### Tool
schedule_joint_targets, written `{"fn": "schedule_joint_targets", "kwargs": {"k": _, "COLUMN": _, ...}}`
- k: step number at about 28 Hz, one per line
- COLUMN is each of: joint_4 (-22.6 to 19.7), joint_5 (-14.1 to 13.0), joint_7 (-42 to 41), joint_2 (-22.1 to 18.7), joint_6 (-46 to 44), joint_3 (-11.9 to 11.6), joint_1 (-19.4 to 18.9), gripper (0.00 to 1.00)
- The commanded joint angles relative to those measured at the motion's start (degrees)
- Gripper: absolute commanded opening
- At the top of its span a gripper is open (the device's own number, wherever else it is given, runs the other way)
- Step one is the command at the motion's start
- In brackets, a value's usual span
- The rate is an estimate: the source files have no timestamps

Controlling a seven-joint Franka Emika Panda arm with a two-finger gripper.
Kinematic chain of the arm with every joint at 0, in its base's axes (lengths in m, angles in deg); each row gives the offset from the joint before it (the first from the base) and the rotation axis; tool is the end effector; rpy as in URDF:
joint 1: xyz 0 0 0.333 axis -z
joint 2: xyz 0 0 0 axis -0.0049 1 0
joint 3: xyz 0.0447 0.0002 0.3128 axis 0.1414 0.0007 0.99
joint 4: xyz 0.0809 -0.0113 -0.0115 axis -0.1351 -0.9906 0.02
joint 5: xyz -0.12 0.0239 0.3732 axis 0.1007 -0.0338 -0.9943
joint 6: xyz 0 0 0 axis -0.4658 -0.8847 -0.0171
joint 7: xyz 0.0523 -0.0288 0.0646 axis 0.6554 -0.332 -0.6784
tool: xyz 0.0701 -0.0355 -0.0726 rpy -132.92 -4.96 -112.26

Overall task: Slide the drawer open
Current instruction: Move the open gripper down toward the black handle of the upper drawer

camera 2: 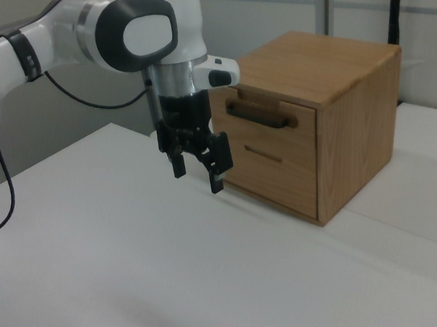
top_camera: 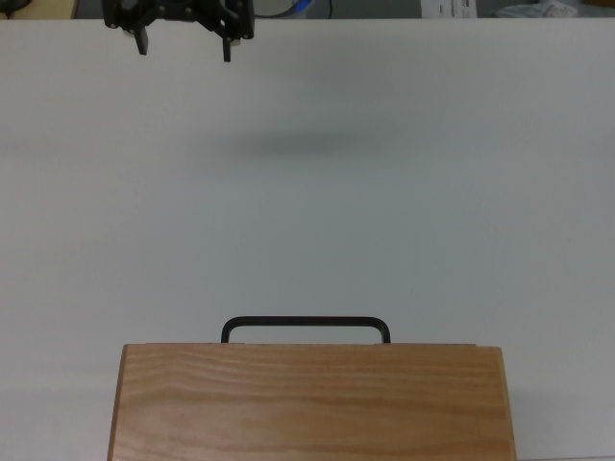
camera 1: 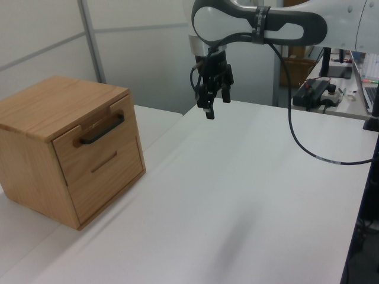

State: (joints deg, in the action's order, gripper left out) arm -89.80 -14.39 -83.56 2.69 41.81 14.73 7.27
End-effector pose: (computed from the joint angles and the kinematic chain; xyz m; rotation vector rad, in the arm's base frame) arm 0.5994 -0.0233 0.6220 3.0633 0.0179 -0.0947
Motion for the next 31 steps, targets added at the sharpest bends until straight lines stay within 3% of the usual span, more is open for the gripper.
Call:
{"fn": "schedule_joint_targets", "kwargs": {"k": 1, "joint_4": -1.2, "joint_5": -3.9, "joint_7": -1.2, "joint_2": -1.4, "joint_6": -0.2, "joint_3": -0.2, "joint_1": 0.9, "gripper": 1.00}}
{"fn": "schedule_joint_targets", "kwargs": {"k": 8, "joint_4": -1.2, "joint_5": -4.5, "joint_7": -0.7, "joint_2": -1.2, "joint_6": -0.2, "joint_3": 0.0, "joint_1": 0.8, "gripper": 1.00}}
{"fn": "schedule_joint_targets", "kwargs": {"k": 15, "joint_4": -1.6, "joint_5": -7.4, "joint_7": 2.5, "joint_2": -0.7, "joint_6": 4.3, "joint_3": 0.2, "joint_1": 0.7, "gripper": 1.00}}
{"fn": "schedule_joint_targets", "kwargs": {"k": 24, "joint_4": -1.7, "joint_5": -8.7, "joint_7": 21.1, "joint_2": 2.5, "joint_6": 17.6, "joint_3": 0.5, "joint_1": 0.3, "gripper": 1.00}}
{"fn": "schedule_joint_targets", "kwargs": {"k": 31, "joint_4": -2.5, "joint_5": -7.3, "joint_7": 37.6, "joint_2": 4.7, "joint_6": 26.7, "joint_3": 0.6, "joint_1": -1.6, "gripper": 1.00}}
